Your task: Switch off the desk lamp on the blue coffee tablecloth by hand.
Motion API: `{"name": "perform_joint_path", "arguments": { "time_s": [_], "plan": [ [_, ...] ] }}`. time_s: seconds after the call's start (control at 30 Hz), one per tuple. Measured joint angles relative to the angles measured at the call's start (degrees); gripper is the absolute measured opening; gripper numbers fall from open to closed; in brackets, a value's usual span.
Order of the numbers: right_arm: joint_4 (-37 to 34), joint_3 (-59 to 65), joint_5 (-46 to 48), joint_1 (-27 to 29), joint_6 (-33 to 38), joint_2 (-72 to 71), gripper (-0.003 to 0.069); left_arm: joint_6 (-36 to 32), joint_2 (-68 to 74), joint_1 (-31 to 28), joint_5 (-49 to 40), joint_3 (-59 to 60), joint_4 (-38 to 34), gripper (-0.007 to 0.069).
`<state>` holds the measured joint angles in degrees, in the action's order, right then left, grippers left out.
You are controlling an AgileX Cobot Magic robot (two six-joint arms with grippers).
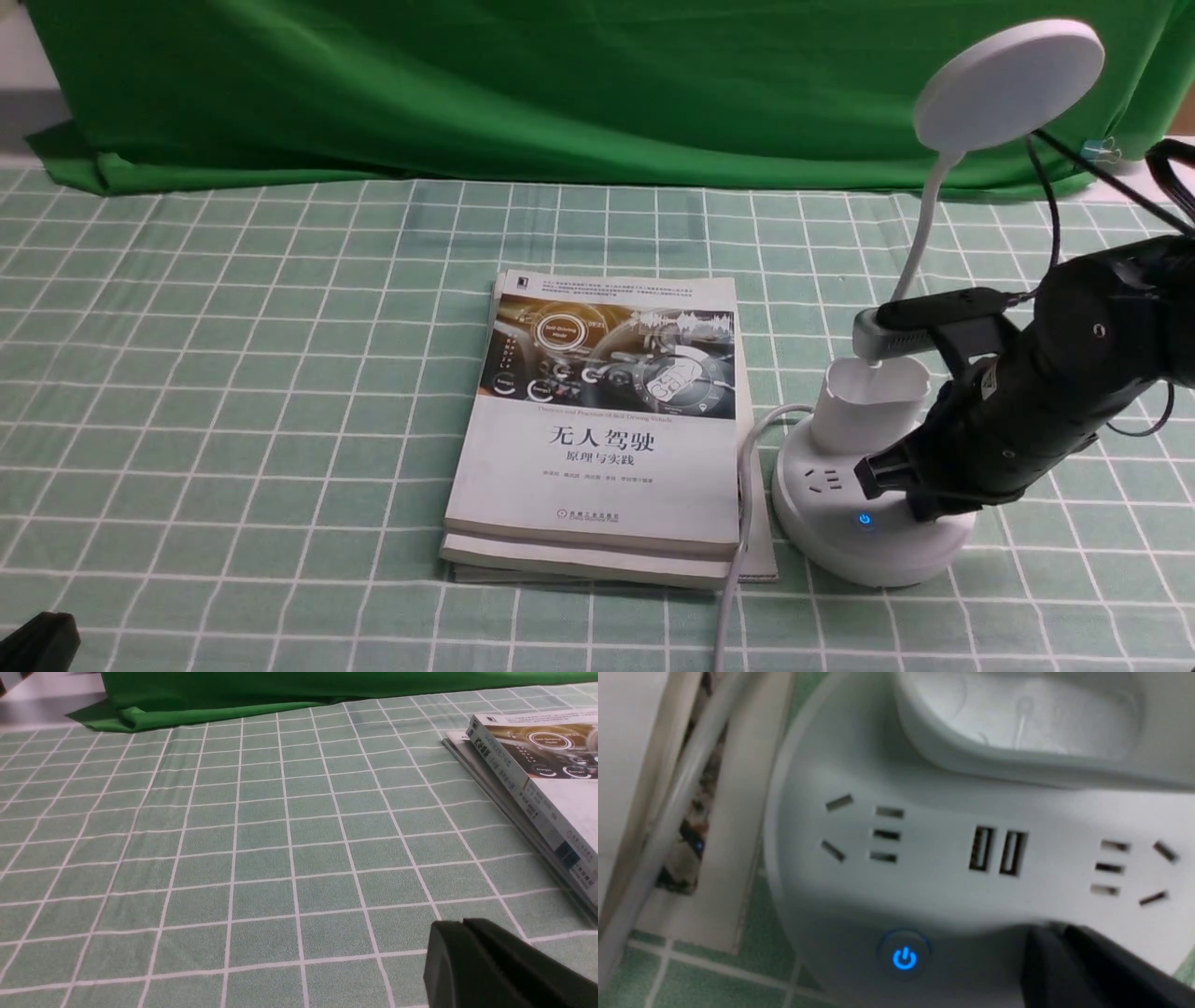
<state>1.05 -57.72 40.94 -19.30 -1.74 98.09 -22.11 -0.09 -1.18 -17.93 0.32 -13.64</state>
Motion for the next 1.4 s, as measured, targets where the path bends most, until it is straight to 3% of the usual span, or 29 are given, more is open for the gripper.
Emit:
{"name": "perform_joint_path", "arguments": {
  "time_s": [0.43,0.8,1.13,1.23,1.4],
  "plan": [
    [0.1,2.5,13.6,-0.3,-0.2,-26.2,0.0041,0.0,0.0,0.0,0.0,0.0,0.0,0.0000],
    [-0.1,15.9,18.2,-0.3,-6.0,-58.8,0.0067,0.0,0.0,0.0,0.0,0.0,0.0,0.0000],
    [-0.2,16.0,16.9,-0.3,-6.1,-78.5,0.0095,0.0,0.0,0.0,0.0,0.0,0.0,0.0000],
    [0.4,17.5,14.3,-0.1,-5.9,-82.7,0.0065,0.0,0.0,0.0,0.0,0.0,0.0,0.0000],
    [2.0,28.3,2.4,7.4,-4.1,-86.9,0.0023,0.0,0.0,0.0,0.0,0.0,0.0,0.0000]
  ]
}}
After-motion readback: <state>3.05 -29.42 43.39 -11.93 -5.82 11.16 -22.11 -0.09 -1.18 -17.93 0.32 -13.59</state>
